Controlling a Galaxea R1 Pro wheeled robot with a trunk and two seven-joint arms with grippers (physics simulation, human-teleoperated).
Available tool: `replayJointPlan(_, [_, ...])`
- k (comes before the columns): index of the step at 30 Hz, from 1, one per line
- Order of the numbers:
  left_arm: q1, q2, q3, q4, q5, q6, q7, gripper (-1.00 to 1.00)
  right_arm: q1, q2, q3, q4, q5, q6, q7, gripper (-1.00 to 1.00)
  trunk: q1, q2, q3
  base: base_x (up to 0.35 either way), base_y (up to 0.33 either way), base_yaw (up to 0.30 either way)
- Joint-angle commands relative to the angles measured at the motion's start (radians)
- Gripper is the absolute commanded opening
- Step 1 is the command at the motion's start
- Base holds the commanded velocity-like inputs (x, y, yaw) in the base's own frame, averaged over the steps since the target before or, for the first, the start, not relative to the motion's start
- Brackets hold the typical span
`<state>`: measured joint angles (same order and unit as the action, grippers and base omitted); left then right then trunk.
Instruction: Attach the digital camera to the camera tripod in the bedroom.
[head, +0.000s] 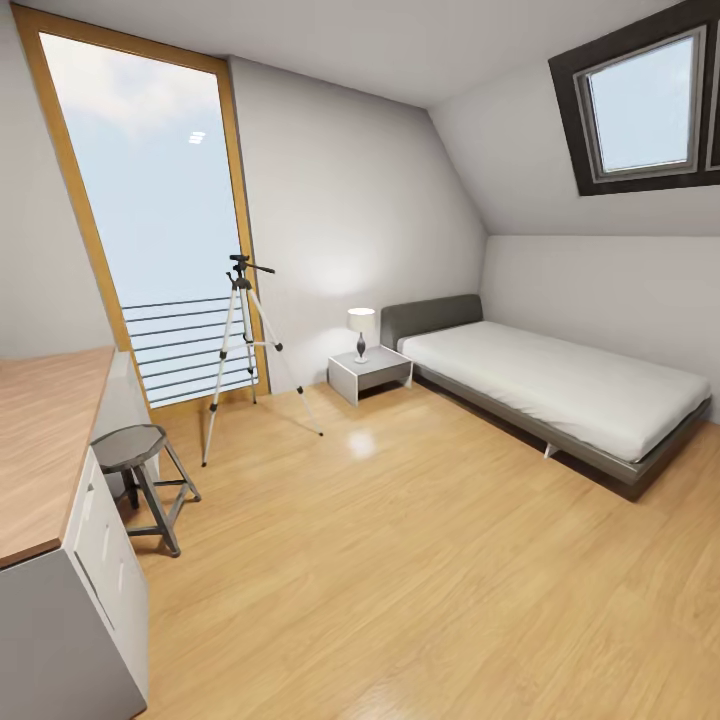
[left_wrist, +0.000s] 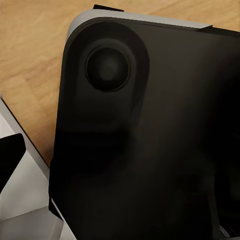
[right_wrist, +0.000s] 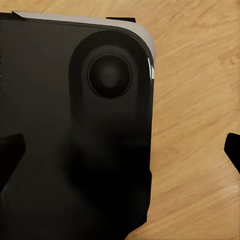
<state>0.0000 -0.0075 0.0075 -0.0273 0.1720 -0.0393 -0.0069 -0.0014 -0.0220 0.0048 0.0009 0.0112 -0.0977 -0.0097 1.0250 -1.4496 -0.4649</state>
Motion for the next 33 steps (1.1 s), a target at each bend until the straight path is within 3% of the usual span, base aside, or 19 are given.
replayJointPlan(1, [0.000,0.000,0.000,0.000,0.007,-0.002,-0.001,1.00,0.000,0.000,0.000,0.000,0.001,-0.003,-0.001,1.00,0.000,0.000,-0.001,0.000,0.000,0.000])
replayJointPlan(8, [0.000,0.000,0.000,0.000,0.007,-0.002,-0.001,1.00,0.000,0.001,-0.002,0.000,-0.003,-0.003,-0.001,1.00,0.000,0.000,-0.001,0.000,0.000,-0.073])
replayJointPlan(33, [0.000,0.000,0.000,0.000,0.008,-0.002,-0.001,1.00,0.000,0.002,-0.003,0.000,-0.004,-0.002,-0.001,1.00,0.000,0.000,-0.001,0.000,0.000,-0.184])
